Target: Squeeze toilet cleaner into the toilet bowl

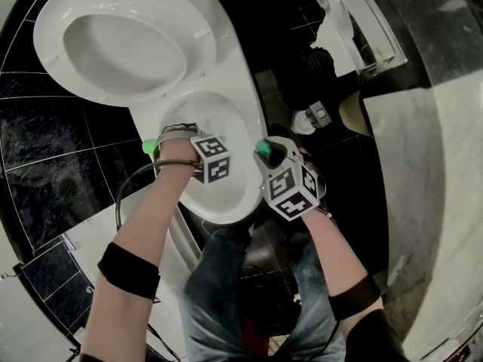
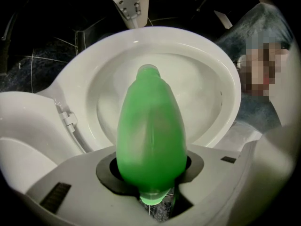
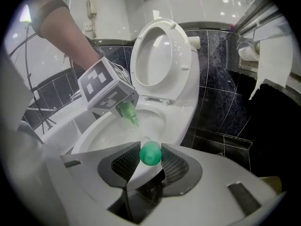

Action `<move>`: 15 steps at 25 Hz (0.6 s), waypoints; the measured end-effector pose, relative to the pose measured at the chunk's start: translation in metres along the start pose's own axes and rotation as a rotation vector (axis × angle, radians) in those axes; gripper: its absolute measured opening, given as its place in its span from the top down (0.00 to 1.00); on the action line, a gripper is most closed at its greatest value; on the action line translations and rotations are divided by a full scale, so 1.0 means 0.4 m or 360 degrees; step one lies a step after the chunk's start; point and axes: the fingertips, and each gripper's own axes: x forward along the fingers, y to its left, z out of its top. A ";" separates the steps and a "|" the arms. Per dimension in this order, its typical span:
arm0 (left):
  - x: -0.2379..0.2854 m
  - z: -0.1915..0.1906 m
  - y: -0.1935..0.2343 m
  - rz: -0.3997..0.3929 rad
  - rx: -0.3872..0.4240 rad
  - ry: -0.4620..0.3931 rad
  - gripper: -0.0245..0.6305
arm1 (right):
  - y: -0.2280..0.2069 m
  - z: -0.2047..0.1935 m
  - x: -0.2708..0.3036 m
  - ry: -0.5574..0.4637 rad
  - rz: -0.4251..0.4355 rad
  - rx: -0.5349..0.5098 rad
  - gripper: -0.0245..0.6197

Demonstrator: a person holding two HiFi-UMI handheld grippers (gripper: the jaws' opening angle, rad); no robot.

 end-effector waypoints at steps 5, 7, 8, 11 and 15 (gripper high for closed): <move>0.002 -0.019 0.030 0.0023 0.0029 0.0034 0.70 | 0.005 0.006 0.011 0.0003 0.0004 0.0012 0.72; 0.006 -0.035 0.038 0.0029 0.0047 0.0065 0.70 | 0.005 0.016 0.010 0.0001 0.0002 0.0009 0.72; 0.007 -0.044 0.044 0.0041 0.0064 0.0087 0.70 | 0.004 0.021 0.010 0.0000 0.0000 0.0007 0.72; 0.010 -0.071 0.059 0.0091 0.0126 0.0158 0.70 | 0.007 0.021 0.017 -0.0005 0.0006 0.0020 0.72; 0.010 -0.089 0.076 0.0090 0.0075 0.0166 0.70 | 0.005 0.032 0.016 -0.0009 0.0005 0.0025 0.72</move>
